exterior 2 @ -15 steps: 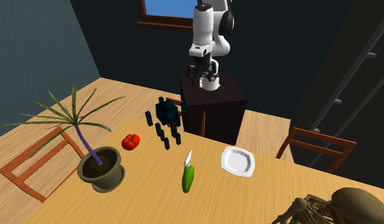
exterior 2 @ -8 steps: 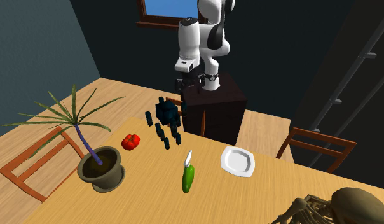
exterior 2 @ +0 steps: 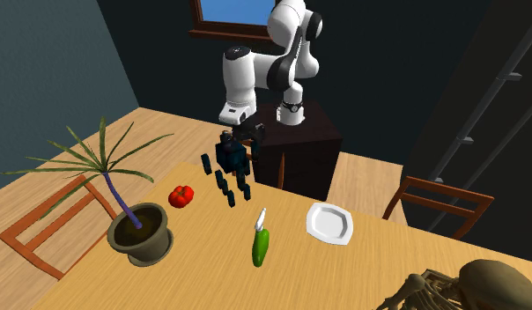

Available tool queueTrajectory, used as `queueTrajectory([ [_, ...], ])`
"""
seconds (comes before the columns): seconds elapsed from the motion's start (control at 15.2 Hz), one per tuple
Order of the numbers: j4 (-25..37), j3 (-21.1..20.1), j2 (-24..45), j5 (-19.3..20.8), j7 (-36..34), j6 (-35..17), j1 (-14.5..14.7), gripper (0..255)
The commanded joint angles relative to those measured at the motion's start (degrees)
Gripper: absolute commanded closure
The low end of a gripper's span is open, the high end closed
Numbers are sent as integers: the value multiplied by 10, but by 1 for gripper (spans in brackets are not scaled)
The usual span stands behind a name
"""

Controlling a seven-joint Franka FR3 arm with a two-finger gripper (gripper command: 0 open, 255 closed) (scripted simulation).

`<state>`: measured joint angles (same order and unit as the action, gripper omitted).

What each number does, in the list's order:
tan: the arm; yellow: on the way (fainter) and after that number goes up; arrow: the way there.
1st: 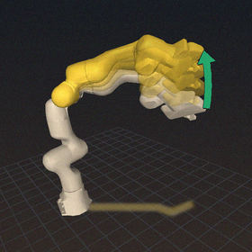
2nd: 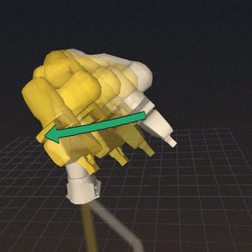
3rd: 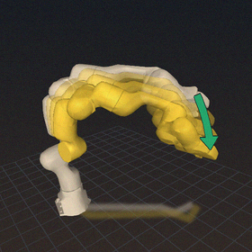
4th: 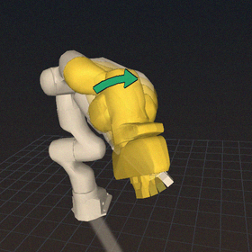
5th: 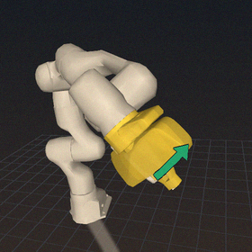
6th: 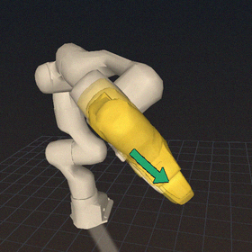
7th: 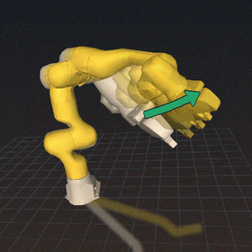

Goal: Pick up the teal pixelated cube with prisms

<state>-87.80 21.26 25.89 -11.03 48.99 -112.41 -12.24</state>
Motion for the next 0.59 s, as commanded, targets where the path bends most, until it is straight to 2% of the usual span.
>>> queueTrajectory([
  [0.0,62,-4,51,-15,14,14,-21,0],
  [0.07,98,-7,78,-21,19,24,-32,0],
  [0.13,100,-7,80,-22,19,25,-33,0],
  [0.53,74,-11,93,-27,24,-14,-32,0],
])
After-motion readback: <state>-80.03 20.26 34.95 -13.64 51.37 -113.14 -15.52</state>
